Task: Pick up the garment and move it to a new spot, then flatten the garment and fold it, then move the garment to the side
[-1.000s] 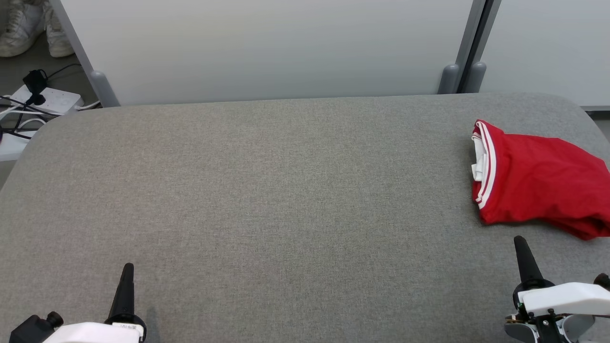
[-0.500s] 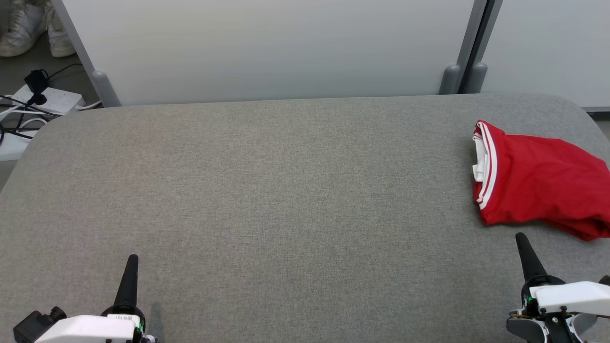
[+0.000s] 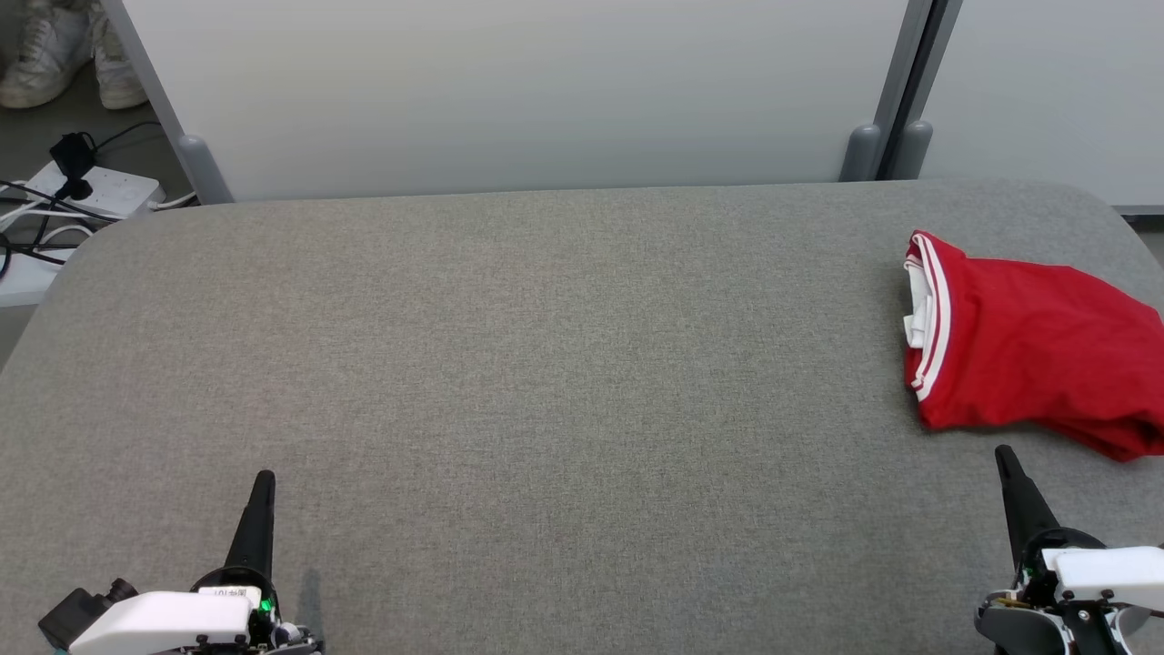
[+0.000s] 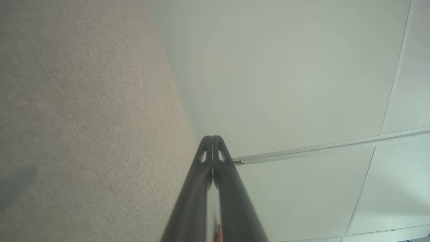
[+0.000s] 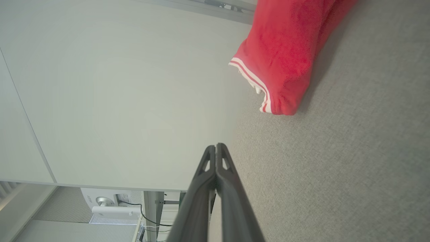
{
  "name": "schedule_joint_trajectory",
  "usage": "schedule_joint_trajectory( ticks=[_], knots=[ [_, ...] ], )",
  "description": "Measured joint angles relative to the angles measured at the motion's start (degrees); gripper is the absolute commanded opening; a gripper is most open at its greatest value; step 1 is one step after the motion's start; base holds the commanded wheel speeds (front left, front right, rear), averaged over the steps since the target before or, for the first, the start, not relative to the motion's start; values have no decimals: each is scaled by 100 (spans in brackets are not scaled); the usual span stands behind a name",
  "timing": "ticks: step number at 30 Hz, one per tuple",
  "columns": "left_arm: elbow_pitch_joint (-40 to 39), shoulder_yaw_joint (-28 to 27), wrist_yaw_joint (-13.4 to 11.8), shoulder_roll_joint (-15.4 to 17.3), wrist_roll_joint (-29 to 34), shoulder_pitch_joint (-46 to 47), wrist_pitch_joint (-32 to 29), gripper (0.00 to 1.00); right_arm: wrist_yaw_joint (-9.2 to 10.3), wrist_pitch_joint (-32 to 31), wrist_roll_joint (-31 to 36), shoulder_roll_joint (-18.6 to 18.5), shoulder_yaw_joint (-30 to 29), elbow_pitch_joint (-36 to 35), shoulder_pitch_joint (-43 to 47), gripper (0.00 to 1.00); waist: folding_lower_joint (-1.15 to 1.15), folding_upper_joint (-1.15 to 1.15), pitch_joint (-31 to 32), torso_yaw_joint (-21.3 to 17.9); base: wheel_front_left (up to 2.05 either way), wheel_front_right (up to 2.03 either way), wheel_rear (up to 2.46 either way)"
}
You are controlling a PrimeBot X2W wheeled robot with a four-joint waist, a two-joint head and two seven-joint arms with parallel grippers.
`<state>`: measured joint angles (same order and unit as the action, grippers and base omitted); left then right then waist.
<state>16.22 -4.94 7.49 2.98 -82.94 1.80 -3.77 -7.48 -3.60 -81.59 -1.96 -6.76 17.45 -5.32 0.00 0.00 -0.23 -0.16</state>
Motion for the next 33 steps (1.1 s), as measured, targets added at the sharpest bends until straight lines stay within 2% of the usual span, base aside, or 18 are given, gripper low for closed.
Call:
schedule_joint_trajectory(
  ticks=[13, 33],
  knots=[
    [-66, 3, 0, -56, -880, 111, -227, 0, 1, -244, -985, -8, -57, -170, 2, 0, 0, 0, 5, 16, 0, 0, 0],
    [-66, 3, 0, -60, -894, 111, -227, 0, 1, -244, -991, -8, -62, -171, 2, 0, 0, 0, 5, 16, 0, 0, 0]
  ],
)
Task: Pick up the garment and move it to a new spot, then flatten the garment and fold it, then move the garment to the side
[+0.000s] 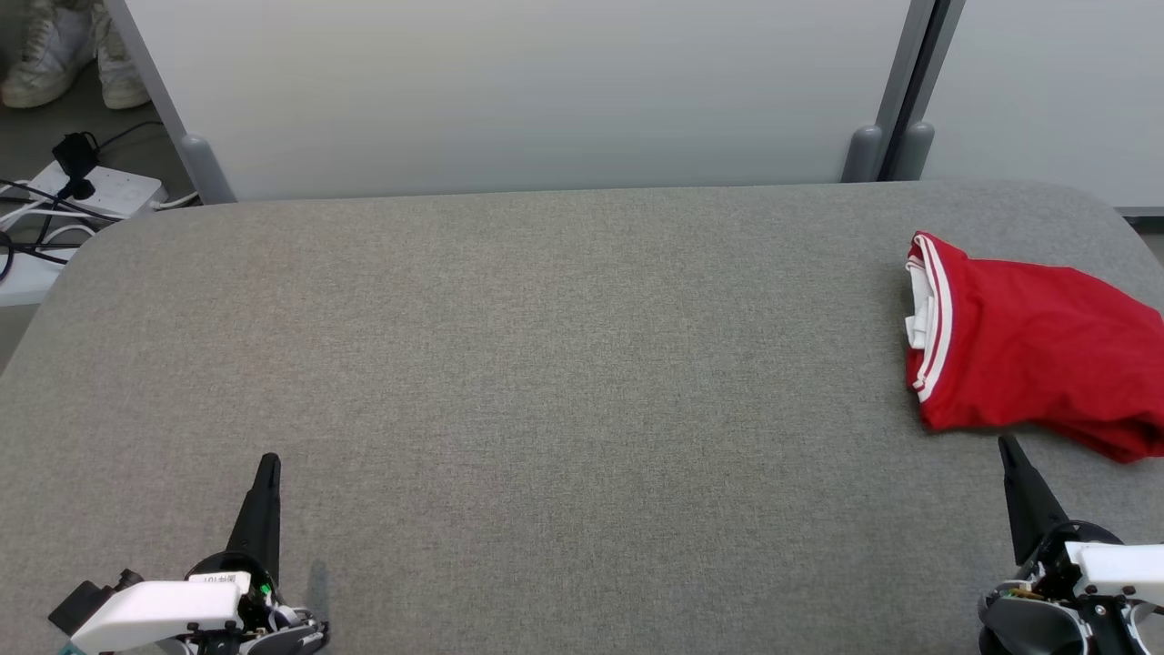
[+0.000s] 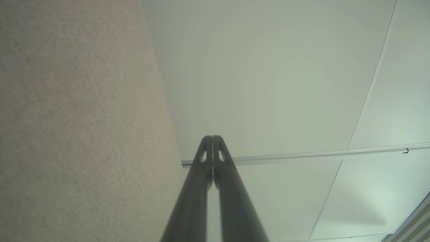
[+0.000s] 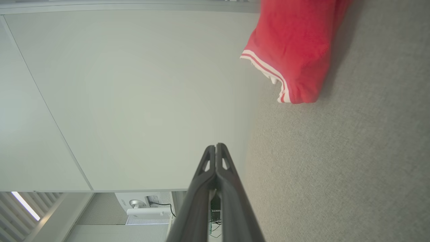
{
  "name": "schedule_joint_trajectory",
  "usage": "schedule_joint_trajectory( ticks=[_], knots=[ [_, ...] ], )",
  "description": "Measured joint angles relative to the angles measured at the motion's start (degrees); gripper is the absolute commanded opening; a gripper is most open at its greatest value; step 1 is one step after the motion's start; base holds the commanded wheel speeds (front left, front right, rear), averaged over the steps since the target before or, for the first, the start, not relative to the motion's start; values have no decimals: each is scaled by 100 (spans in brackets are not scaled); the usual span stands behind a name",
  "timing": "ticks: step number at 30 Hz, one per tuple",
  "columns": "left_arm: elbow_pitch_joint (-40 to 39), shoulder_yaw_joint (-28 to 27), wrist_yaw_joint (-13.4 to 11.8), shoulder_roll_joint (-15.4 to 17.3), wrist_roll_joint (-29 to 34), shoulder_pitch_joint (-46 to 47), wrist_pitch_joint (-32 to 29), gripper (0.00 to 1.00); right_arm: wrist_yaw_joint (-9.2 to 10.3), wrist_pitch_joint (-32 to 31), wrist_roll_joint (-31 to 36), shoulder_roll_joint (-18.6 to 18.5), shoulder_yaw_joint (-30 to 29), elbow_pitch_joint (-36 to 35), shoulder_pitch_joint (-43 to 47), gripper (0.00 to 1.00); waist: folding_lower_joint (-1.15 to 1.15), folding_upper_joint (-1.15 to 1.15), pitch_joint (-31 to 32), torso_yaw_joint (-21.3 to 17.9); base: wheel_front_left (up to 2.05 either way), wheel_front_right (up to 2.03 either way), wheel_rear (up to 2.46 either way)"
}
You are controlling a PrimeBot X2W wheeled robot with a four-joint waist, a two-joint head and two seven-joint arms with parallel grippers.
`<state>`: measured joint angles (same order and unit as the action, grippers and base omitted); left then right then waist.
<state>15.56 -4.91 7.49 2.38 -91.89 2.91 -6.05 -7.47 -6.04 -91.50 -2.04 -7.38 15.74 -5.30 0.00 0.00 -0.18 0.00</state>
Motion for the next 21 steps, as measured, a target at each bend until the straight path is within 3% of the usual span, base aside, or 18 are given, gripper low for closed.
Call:
schedule_joint_trajectory(
  ticks=[21],
  knots=[
    [0, 1, 0, 0, 0, 0, 0, 0, 7, 0, 0, 0, 0, -1, 1, 0, 0, 0, 0, 0, 0, 0, 0]
  ],
)
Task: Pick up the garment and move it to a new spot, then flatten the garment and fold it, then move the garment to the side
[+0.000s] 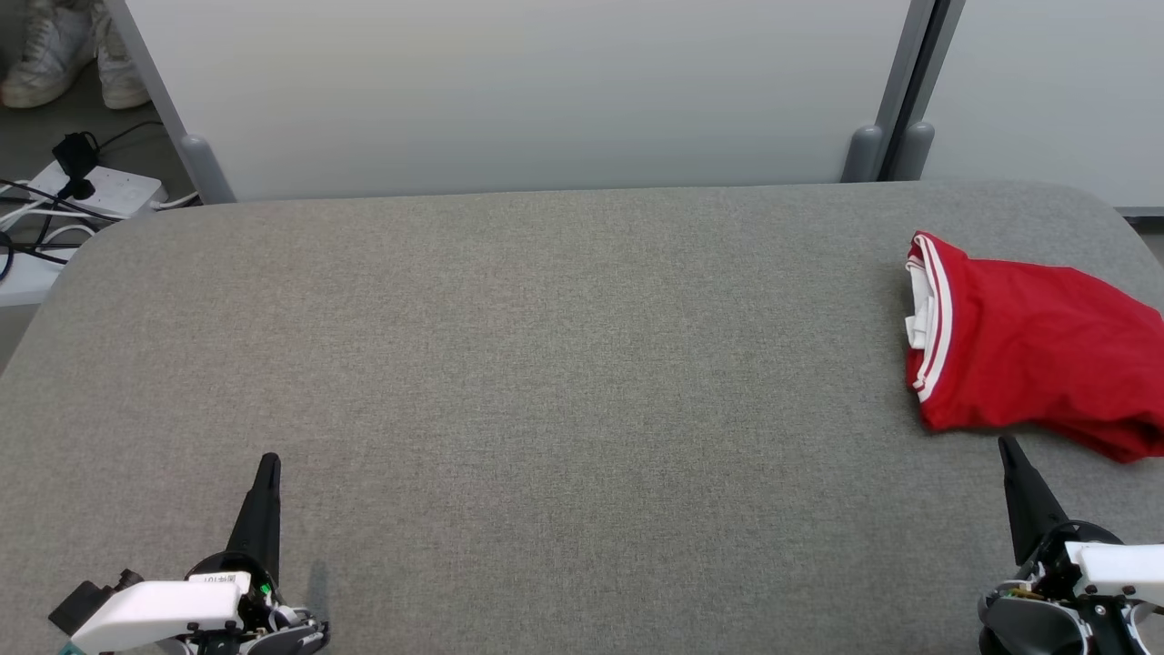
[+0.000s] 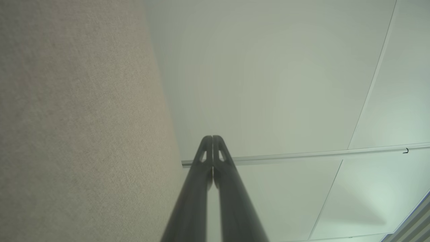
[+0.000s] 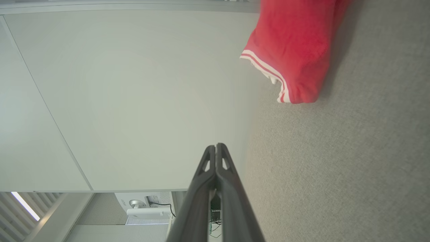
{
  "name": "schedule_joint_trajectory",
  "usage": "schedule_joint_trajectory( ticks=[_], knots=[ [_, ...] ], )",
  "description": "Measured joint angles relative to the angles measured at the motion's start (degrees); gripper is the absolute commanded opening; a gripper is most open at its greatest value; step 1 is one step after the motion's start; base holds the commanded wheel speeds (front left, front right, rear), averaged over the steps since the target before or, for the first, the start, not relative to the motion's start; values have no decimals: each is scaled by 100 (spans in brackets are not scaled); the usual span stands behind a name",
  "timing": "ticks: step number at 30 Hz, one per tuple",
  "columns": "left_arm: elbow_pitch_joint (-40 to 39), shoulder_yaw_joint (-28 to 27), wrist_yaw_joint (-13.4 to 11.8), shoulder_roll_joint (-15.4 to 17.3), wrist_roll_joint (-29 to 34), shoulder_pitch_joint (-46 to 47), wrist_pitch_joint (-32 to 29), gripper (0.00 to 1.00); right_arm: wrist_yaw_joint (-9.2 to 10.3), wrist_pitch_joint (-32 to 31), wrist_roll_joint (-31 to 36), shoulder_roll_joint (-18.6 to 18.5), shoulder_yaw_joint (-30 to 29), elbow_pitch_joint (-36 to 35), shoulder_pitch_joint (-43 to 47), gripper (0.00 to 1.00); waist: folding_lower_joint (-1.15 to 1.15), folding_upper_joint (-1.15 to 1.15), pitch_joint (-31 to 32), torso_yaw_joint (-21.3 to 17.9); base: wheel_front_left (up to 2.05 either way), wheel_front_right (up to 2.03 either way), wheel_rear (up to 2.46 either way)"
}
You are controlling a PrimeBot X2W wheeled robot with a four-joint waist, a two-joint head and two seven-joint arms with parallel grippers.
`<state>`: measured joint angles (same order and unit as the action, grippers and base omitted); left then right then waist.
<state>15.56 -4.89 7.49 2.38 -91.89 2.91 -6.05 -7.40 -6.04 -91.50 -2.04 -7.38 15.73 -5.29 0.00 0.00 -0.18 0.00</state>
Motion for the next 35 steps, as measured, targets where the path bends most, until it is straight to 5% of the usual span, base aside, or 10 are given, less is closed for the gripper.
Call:
schedule_joint_trajectory(
  ticks=[35],
  knots=[
    [0, 0, 0, 0, 0, 0, 0, 0, 0, 0, 0, 0, 0, 0, 1, 0, 0, 0, 0, 0, 0, 0, 0]
  ],
)
